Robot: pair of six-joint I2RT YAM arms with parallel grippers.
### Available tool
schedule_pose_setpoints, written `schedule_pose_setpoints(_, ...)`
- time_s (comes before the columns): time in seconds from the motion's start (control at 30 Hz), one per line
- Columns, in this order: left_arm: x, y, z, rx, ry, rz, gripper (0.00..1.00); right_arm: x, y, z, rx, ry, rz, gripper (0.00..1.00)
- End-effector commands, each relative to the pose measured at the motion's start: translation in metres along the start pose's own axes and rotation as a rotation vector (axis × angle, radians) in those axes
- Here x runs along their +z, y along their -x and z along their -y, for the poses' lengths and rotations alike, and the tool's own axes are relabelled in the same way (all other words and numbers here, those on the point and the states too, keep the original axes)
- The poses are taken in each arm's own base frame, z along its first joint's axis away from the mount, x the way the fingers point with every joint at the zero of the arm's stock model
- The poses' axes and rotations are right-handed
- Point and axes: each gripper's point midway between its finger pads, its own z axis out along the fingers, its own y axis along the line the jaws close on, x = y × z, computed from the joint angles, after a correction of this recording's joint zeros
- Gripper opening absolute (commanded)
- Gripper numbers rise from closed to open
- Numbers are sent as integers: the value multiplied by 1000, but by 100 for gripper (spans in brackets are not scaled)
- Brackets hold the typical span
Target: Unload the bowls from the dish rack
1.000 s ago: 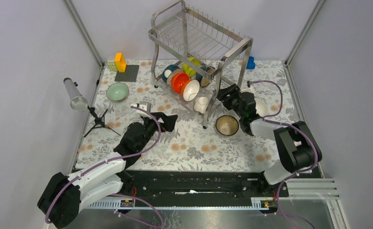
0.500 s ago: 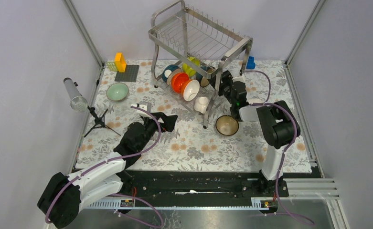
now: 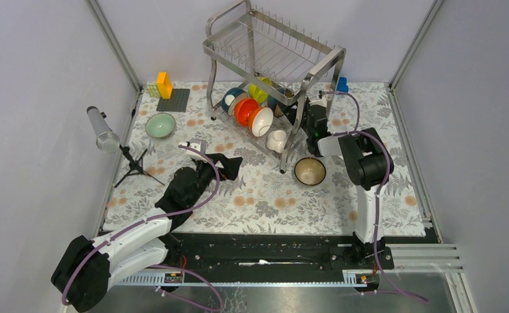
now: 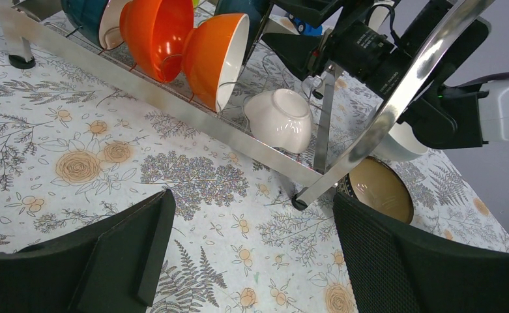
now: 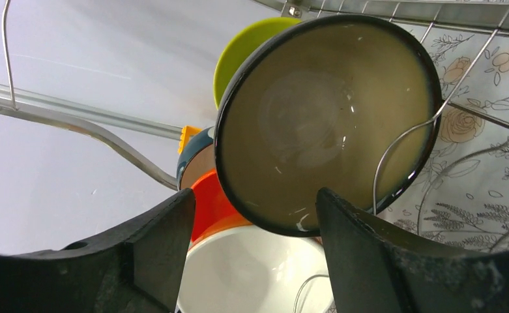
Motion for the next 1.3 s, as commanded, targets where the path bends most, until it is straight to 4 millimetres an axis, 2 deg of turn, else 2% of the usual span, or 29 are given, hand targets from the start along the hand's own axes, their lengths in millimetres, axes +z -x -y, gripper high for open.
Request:
schedule_pose_setpoints(0.0, 1, 19, 6, -1, -13, 63, 96, 16, 15, -19, -21, 58, 40, 72)
schedule_pose_setpoints(0.37, 0, 20, 7, 0, -14, 68, 97, 35, 7, -15, -90, 51, 21, 62)
schedule_pose_setpoints(0.43, 0, 19, 6, 0, -11, 65, 96, 36, 4, -19, -81, 60, 6, 55)
schedule_pose_setpoints(0.57, 1, 19, 6, 0, -10, 62, 96, 30, 5, -33, -98, 89, 13, 24)
schedule_pose_setpoints(0.67, 1, 19, 6, 1, -11, 61, 96, 20, 11, -42, -95, 116, 42, 10)
schedule_pose_setpoints(0.87, 1, 19, 6, 0, -14, 62, 96, 1, 18, -65, -94, 212, 74, 0)
schedule_pose_setpoints(1.07, 1, 19, 6, 2, -12, 62, 96, -12, 23, -88, -69, 340, 97, 0)
schedule_pose_setpoints(1.27, 1, 19, 8, 3, -21, 61, 97, -16, 23, -99, -66, 420, 70, 0)
